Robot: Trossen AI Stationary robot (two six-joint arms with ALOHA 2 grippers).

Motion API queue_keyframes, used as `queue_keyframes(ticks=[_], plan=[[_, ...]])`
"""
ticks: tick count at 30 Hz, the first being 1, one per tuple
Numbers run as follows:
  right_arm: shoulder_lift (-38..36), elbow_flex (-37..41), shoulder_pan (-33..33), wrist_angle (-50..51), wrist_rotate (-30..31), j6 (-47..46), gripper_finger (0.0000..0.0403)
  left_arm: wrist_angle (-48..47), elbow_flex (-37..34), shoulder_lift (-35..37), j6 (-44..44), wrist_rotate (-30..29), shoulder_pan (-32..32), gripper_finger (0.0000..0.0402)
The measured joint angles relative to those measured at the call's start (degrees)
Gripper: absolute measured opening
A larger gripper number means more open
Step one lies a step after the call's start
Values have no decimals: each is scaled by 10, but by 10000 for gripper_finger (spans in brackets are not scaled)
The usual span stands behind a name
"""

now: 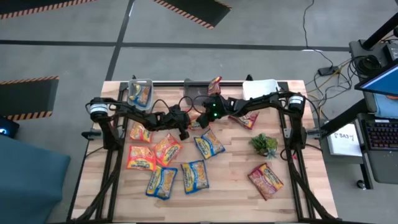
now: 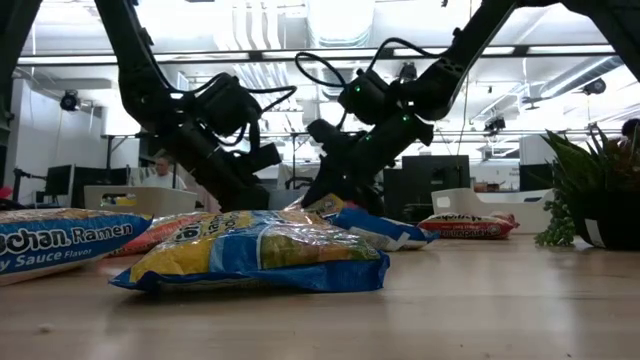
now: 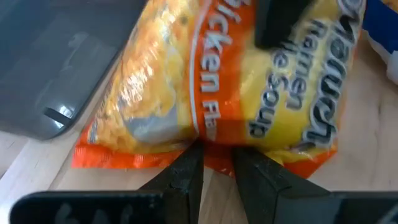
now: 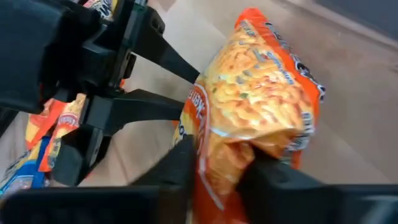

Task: Sort Maruchan noodles
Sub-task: Put the orange noodle pack into the white bin

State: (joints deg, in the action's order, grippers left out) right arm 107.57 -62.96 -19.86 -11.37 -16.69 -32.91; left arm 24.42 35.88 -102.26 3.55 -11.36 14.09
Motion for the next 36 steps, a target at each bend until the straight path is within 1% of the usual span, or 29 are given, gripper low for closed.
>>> queue_keyframes(ticks=[1,2,3,5,8,11,14,17,21,24,25,27,31,33,36], plan=[[-3,0,0,0,-1,2,44,-5,-1,5,0,1,0,74],[-8,1,0,3,-1,7,27,-13,-2,13,1,2,-1,74],[-14,1,0,11,-1,7,21,-23,-2,22,5,3,-1,74],[-33,0,0,35,-3,15,13,-45,-3,47,16,3,-2,74],[-73,-8,-1,103,0,41,9,-83,-3,100,32,3,-3,74],[-126,-24,-6,185,12,70,8,-117,-9,160,49,2,-3,74],[-179,-50,-13,290,41,96,8,-148,-10,225,67,1,-2,74],[-226,-90,-23,413,91,117,8,-165,-10,283,83,0,-2,74],[-272,-158,-41,576,193,136,8,-170,-10,342,95,0,-2,74],[-294,-198,-61,666,264,135,8,-170,-10,372,94,0,-2,74],[-300,-203,-68,682,275,134,8,-171,-10,378,94,0,-2,74],[-310,-202,-82,690,268,133,8,-171,-12,384,93,7,-2,74],[-308,-174,-87,678,257,130,11,-173,-18,374,88,47,-3,74],[-296,-156,-86,653,252,128,20,-174,-20,359,79,49,-3,74],[-263,-139,-85,644,252,127,53,-172,-20,338,78,48,-3,74]])
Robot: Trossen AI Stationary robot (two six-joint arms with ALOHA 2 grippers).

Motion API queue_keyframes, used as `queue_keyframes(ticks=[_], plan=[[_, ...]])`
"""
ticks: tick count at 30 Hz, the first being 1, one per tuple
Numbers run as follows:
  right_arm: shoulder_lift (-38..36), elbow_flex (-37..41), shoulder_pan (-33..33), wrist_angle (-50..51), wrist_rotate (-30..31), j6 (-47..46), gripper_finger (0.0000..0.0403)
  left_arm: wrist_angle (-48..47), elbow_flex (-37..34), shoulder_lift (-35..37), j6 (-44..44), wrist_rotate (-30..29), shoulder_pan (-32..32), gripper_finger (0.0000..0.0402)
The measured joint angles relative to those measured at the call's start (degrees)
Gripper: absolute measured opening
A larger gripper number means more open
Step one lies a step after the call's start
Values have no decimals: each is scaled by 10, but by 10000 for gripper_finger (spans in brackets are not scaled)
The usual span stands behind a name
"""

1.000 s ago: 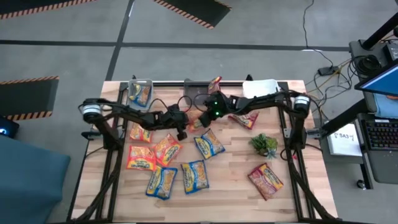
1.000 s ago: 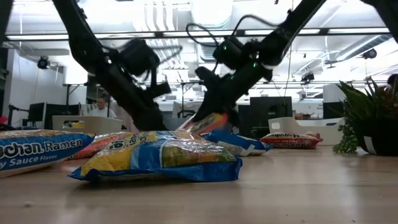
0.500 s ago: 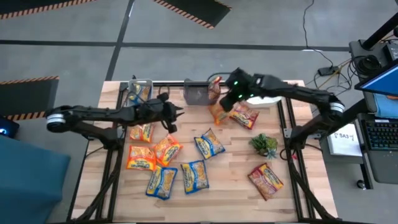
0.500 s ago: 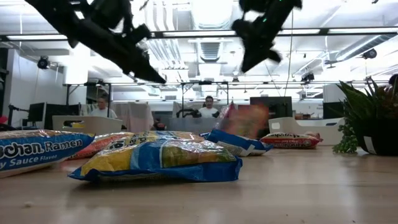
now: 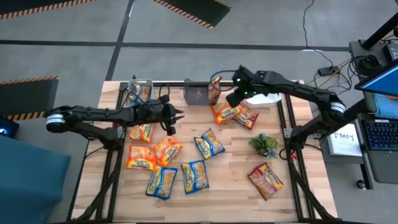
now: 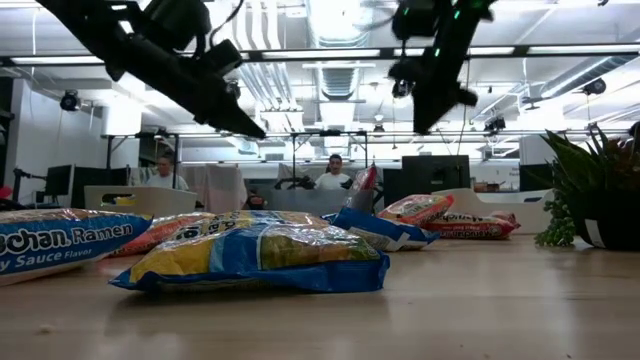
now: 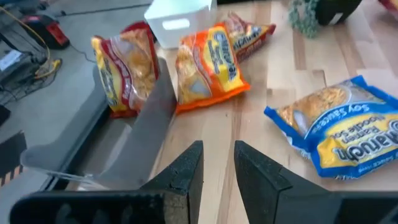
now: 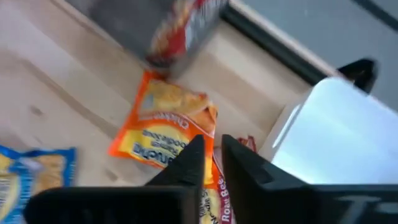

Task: Sort Maruchan noodles
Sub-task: Put the orange noodle pack into the white bin

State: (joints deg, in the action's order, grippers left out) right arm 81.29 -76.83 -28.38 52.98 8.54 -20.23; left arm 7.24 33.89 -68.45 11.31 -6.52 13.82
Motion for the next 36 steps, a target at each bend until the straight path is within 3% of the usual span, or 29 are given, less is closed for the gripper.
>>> queue_keyframes(ticks=[6,13,18,20,23,30,36], plan=[[95,4,-6,-19,0,13,166,15,0,-16,2,0,0,74],[190,-8,-26,-28,-55,57,299,14,0,-13,2,0,0,74],[244,-5,-28,-61,-71,85,343,14,0,-13,2,0,0,74],[264,-5,-19,-77,-87,94,333,14,0,-13,2,0,0,74],[276,-6,-5,-84,-92,107,281,17,0,-13,2,0,0,74],[248,-4,5,-91,-113,84,42,37,0,-13,2,0,0,74],[151,-4,17,-60,-135,66,11,38,0,-10,10,-5,0,68]])
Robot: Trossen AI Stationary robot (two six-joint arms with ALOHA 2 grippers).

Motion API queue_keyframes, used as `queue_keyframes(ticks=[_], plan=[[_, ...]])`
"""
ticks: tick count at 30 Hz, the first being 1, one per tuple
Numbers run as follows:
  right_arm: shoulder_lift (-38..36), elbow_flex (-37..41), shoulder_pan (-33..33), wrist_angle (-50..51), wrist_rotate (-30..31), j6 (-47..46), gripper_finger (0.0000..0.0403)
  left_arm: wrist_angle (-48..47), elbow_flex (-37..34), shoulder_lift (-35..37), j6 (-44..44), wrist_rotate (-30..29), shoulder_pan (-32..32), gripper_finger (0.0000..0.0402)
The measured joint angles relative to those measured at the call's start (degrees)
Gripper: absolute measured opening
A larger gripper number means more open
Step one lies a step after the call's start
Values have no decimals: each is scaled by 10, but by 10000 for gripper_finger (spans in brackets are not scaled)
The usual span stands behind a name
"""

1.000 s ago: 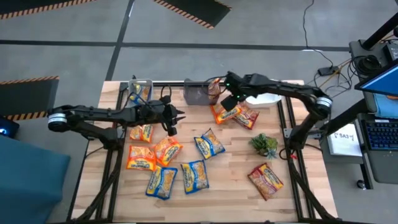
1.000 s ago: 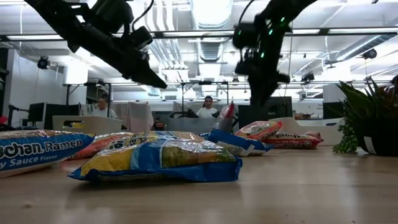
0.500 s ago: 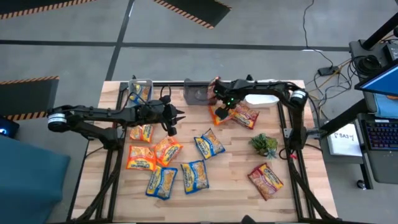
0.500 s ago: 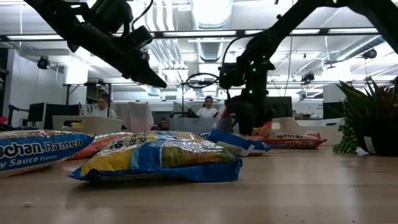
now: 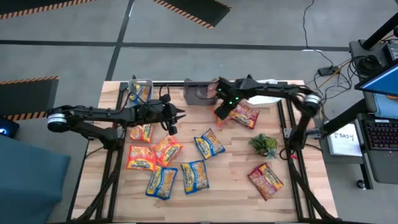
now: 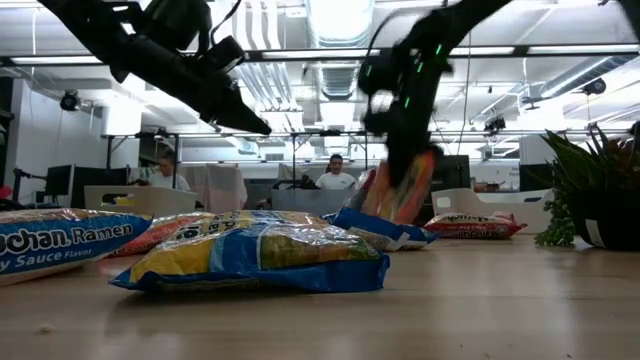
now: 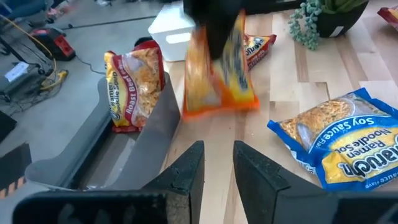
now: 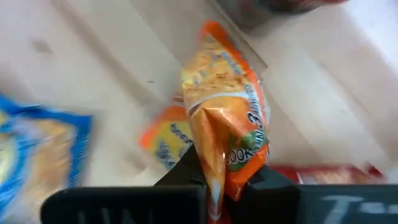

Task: Sort Maruchan noodles
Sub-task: Put the orange noodle pack into the white bin, then put the blue noodle pack into the gray bin

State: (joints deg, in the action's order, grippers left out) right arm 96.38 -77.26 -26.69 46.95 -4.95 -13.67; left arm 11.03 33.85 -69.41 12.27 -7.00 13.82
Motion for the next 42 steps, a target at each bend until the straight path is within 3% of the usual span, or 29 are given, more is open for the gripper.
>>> queue_keyframes(ticks=[4,9,18,22,27,35,42], plan=[[-83,-16,-1,70,13,-16,9,0,0,11,24,-22,0,53],[-161,-42,-37,194,149,-29,9,6,0,28,30,-30,1,39],[-176,-16,-188,245,237,-21,15,11,0,35,-2,-30,1,38],[-150,-13,-244,243,244,-14,51,-6,0,35,-20,-30,-1,38],[-129,-15,-274,247,241,12,128,-26,0,35,-36,-11,-3,38],[-178,-12,-226,231,214,-29,208,-31,0,35,-114,52,-8,38],[-291,82,-87,13,212,-18,219,22,0,-5,-161,55,-39,38]])
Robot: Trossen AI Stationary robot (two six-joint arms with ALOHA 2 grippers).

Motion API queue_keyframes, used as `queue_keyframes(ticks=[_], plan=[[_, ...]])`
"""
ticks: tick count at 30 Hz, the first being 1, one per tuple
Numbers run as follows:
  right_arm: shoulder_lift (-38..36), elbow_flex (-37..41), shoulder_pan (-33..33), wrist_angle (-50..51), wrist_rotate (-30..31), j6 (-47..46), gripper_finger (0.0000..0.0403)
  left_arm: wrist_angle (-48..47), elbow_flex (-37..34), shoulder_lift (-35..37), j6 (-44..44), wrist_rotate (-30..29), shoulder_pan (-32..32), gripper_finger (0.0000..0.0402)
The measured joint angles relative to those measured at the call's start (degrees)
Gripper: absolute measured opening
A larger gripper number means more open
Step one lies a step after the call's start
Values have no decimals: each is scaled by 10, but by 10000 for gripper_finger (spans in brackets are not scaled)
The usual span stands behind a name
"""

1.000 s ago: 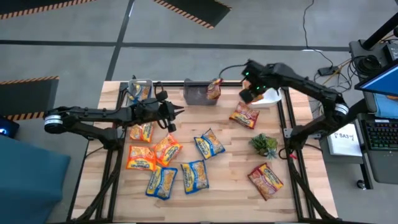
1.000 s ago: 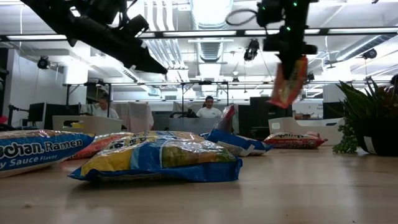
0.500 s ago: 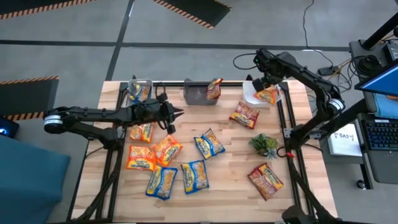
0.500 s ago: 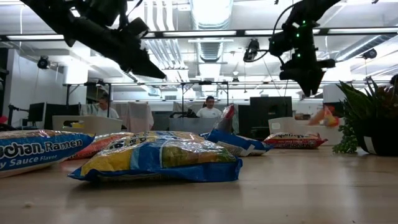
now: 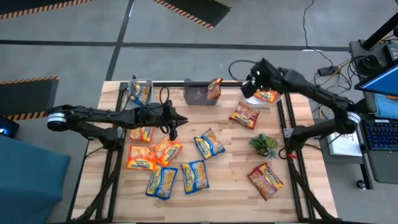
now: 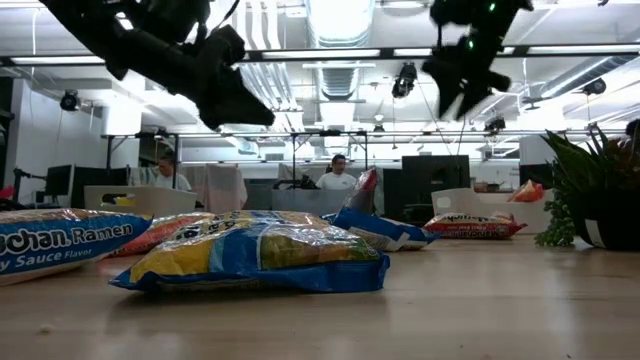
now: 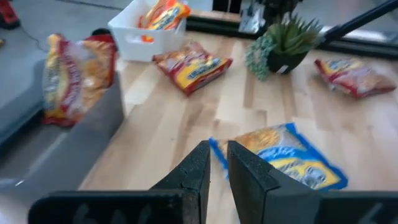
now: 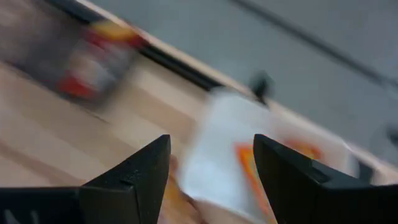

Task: Sort Maruchan noodles
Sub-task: Put the blue noodle pack into the gray bin

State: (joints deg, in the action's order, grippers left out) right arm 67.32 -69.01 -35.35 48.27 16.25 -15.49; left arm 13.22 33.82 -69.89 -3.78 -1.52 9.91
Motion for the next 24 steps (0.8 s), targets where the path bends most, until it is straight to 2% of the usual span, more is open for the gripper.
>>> queue_keyframes(ticks=[3,6,10,13,15,19,21,24], plan=[[-52,72,70,-143,0,25,219,54,0,-36,-17,1,-14,47],[-97,162,138,-305,-8,91,219,100,0,-76,-35,1,-24,72],[-139,270,201,-490,-28,186,219,128,2,-125,-84,-4,-26,126],[-160,330,221,-604,-33,215,219,149,2,-168,-116,-9,-26,173],[-166,365,226,-649,-33,213,219,177,2,-202,-125,-9,-26,200],[-170,411,224,-669,-42,214,219,266,2,-276,-151,-8,-26,240],[-176,413,222,-678,-42,216,219,310,5,-306,-159,-5,-26,250],[-189,413,221,-716,-46,240,219,320,17,-336,-159,-4,-26,253]])
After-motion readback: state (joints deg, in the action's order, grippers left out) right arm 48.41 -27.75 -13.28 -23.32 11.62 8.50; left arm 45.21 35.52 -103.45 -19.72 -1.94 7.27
